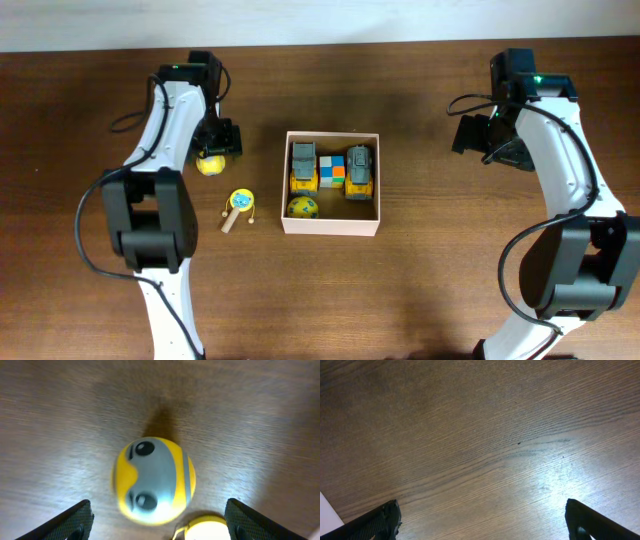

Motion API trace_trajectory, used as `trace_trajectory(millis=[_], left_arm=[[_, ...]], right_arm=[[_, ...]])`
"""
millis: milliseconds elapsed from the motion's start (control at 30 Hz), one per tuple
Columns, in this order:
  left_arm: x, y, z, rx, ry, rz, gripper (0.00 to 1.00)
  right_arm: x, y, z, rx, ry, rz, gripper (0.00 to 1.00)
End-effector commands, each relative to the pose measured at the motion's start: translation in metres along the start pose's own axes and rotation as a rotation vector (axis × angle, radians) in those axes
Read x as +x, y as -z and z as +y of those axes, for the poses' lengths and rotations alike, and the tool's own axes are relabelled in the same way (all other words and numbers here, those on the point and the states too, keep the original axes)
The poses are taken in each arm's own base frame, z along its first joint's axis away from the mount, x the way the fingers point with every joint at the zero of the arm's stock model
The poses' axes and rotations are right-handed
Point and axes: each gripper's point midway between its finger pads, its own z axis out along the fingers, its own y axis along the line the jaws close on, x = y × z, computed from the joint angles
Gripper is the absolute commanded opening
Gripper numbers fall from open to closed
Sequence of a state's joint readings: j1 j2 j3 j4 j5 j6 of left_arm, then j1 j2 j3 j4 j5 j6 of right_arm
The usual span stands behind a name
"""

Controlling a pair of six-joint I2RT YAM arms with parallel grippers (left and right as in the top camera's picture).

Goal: Pack container
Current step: 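Move the left gripper to the yellow-grey face ball and grasp it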

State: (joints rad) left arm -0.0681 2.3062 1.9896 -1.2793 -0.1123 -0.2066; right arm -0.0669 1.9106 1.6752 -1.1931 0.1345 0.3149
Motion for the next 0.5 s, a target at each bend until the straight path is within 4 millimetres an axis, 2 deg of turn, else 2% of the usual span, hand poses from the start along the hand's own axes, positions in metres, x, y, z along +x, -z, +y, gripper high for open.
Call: trace_trajectory(millis=[0, 67, 167, 467], left_arm=[[0.0038, -0.0171, -0.0030, 0.002, 0.010, 0.048, 0.85], [0.0045, -0.0198, -0.0029, 0.000, 0.009, 0.055, 0.84], [0.0041, -0.0200, -0.0029, 0.000, 0.009, 0.053, 0.76], [0.0033, -0.0202, -0.0031, 0.000, 0.009, 0.050, 0.62]], right_arm=[[-0.0004, -0.0020, -0.0031, 0.011, -0.011, 0.002, 0.99], [-0.0004, -0.0020, -0.0031, 0.011, -0.011, 0.002, 0.99], [-0.0004, -0.0020, -0.0031, 0.011, -0.011, 0.002, 0.99], [-0.0004, -0.0020, -0.0031, 0.011, -0.011, 0.002, 0.99]])
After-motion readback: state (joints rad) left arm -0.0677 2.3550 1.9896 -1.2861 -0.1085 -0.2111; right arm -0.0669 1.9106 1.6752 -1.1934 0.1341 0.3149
